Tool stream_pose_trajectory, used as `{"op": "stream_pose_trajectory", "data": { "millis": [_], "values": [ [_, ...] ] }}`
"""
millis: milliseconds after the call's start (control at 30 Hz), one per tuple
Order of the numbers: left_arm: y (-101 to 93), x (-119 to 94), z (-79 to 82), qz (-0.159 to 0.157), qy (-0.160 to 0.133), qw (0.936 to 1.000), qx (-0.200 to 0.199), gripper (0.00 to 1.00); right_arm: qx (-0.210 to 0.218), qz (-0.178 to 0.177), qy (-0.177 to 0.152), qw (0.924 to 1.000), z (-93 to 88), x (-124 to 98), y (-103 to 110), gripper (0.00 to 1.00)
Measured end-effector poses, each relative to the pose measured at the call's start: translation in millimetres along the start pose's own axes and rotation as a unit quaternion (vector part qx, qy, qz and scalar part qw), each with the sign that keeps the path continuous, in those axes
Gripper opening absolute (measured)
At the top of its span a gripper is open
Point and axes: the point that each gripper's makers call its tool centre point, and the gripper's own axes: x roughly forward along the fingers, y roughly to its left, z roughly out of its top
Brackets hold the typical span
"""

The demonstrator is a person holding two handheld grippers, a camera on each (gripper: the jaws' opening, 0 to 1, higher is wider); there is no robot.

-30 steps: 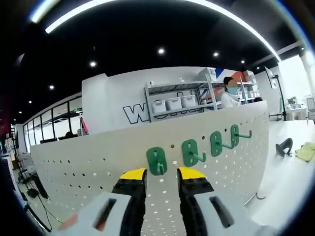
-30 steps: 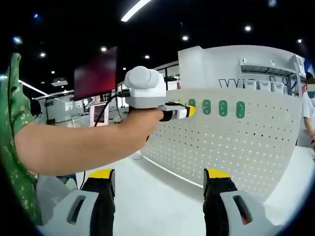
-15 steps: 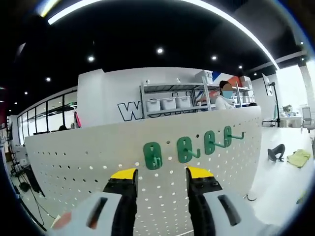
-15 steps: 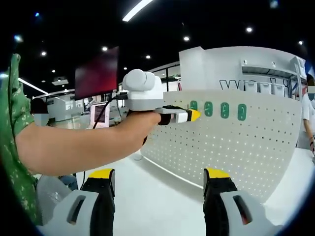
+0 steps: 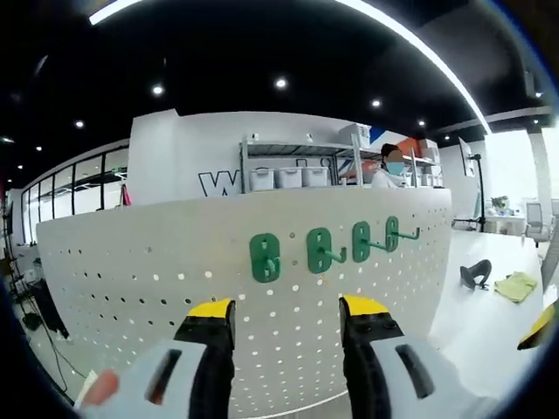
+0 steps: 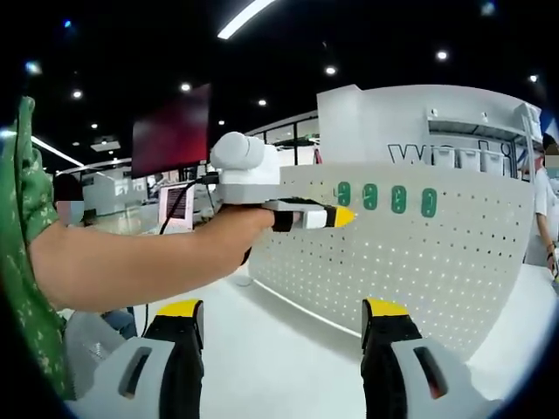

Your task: Insert the hook assembly into the mounting plate slot until the hook locks in place.

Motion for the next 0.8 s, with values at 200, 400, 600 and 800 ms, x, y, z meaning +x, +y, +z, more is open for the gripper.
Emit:
{"op": "stream_pose_trajectory", "data": {
  "millis": [200, 400, 600, 800],
  "values": [
    [-1.4, -4.9, -0.2, -0.006, 0.001, 1.0, 0.002, 0.5, 0.0, -0.007, -0.004, 1.0, 0.8, -2.0, 0.0, 0.76],
    [1.2, -10.2, -4.3, -0.008, 0.005, 1.0, -0.002, 0.49, -0.005, -0.019, -0.017, 0.9997, 4.0, -3.3, -1.3, 0.79],
    [3.7, -12.4, -4.0, -0.01, 0.004, 0.9999, -0.001, 0.49, -0.001, -0.035, -0.031, 0.9989, 7.5, -2.9, -3.2, 0.85],
    [2.7, -14.9, -3.4, -0.013, 0.002, 0.9999, -0.001, 0.49, 0.006, -0.065, -0.051, 0.9965, 12.0, -7.3, -10.9, 0.9]
  ]
}}
